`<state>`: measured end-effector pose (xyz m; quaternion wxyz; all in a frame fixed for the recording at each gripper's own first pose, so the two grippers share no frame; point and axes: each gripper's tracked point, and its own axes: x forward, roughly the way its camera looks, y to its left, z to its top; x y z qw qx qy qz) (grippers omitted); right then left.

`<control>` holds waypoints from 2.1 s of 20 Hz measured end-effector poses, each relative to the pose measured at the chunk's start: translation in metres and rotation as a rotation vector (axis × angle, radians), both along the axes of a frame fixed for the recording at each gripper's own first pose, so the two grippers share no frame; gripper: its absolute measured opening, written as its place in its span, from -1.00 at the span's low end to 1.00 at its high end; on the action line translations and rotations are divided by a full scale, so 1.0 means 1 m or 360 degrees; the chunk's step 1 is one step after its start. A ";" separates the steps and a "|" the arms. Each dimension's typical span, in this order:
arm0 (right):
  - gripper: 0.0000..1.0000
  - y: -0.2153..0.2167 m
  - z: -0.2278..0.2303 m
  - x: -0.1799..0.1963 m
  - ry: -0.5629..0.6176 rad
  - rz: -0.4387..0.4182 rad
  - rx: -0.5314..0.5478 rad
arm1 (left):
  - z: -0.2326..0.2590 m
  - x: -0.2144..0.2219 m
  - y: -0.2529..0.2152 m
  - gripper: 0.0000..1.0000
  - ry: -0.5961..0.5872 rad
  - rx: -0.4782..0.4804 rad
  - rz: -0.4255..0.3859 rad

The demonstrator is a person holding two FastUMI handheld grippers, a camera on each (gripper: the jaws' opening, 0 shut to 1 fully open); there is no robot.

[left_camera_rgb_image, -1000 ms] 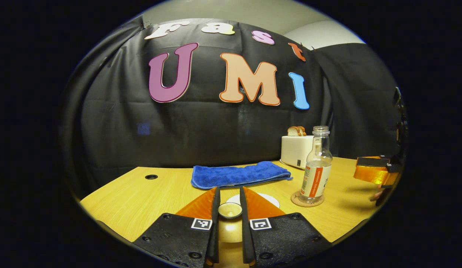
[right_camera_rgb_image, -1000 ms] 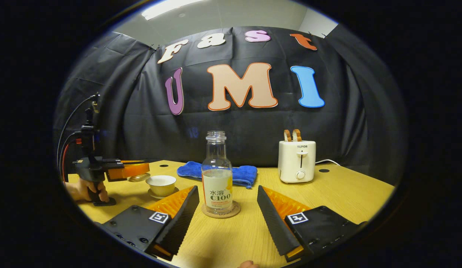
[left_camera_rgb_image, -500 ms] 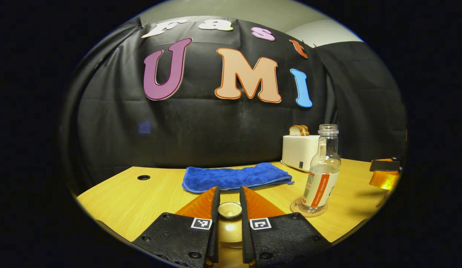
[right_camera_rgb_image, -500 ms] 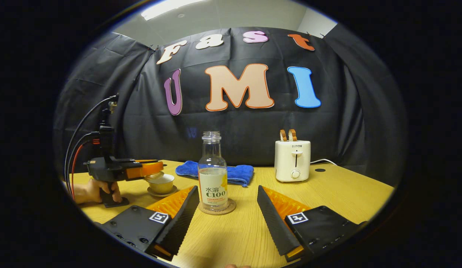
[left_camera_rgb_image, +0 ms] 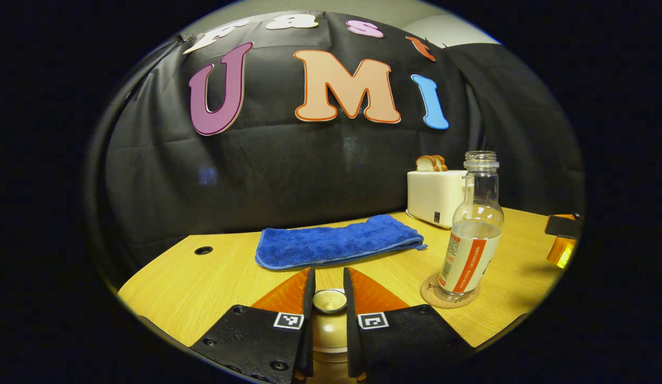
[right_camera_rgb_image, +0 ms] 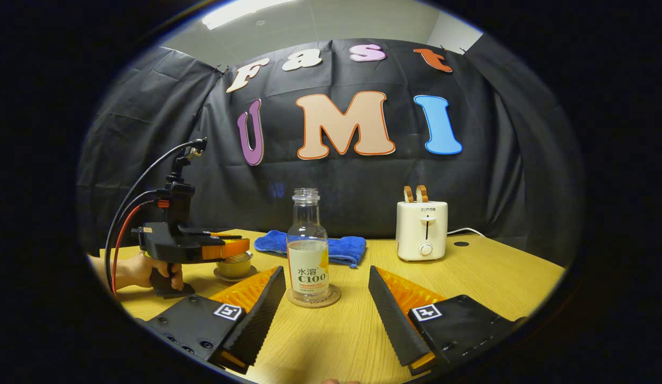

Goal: Open the teacup lid with one hand, grasp the water bottle and pour water into the teacup with the other hand; after pouring, place the water bottle on the coaster and then close the teacup lid.

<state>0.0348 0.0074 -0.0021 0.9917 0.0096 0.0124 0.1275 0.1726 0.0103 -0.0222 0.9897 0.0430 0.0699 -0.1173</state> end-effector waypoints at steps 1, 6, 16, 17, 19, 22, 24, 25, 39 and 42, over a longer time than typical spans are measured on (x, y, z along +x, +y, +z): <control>0.89 0.000 -0.001 0.000 0.0000 0.0003 0.0001 | 0.000 0.000 0.001 -0.55 0.0003 0.0003 0.0008; 0.89 0.001 -0.001 0.001 0.0000 0.0010 0.0000 | -0.001 -0.001 0.002 -0.53 0.0013 0.0001 0.0016; 0.89 0.001 -0.001 0.000 -0.0002 0.0009 0.0001 | 0.010 -0.007 0.008 0.71 -0.0071 -0.0106 0.0020; 0.89 0.001 -0.001 0.000 -0.0003 0.0009 0.0001 | 0.011 -0.008 0.010 0.79 -0.0081 -0.0113 0.0040; 0.97 0.001 -0.001 -0.001 -0.0004 0.0009 0.0001 | 0.018 -0.013 0.020 0.99 -0.0151 -0.0133 0.0119; 0.89 -0.003 -0.001 0.002 -0.0005 -0.0023 -0.0002 | 0.020 -0.025 0.026 0.94 -0.0170 -0.0157 0.0207; 0.89 -0.004 -0.001 0.001 -0.0005 -0.0041 -0.0004 | 0.021 -0.039 0.031 0.94 -0.0194 -0.0159 0.0287; 0.89 -0.004 -0.001 0.002 -0.0003 -0.0049 -0.0004 | 0.021 -0.050 0.028 0.95 -0.0191 -0.0151 0.0294; 0.92 0.010 0.001 -0.038 -0.0014 -0.0149 -0.0004 | 0.025 -0.170 -0.015 0.96 -0.0216 -0.0134 0.0394; 0.87 0.017 0.002 -0.050 -0.0013 -0.0127 -0.0003 | 0.026 -0.178 -0.020 0.96 -0.0216 -0.0137 0.0392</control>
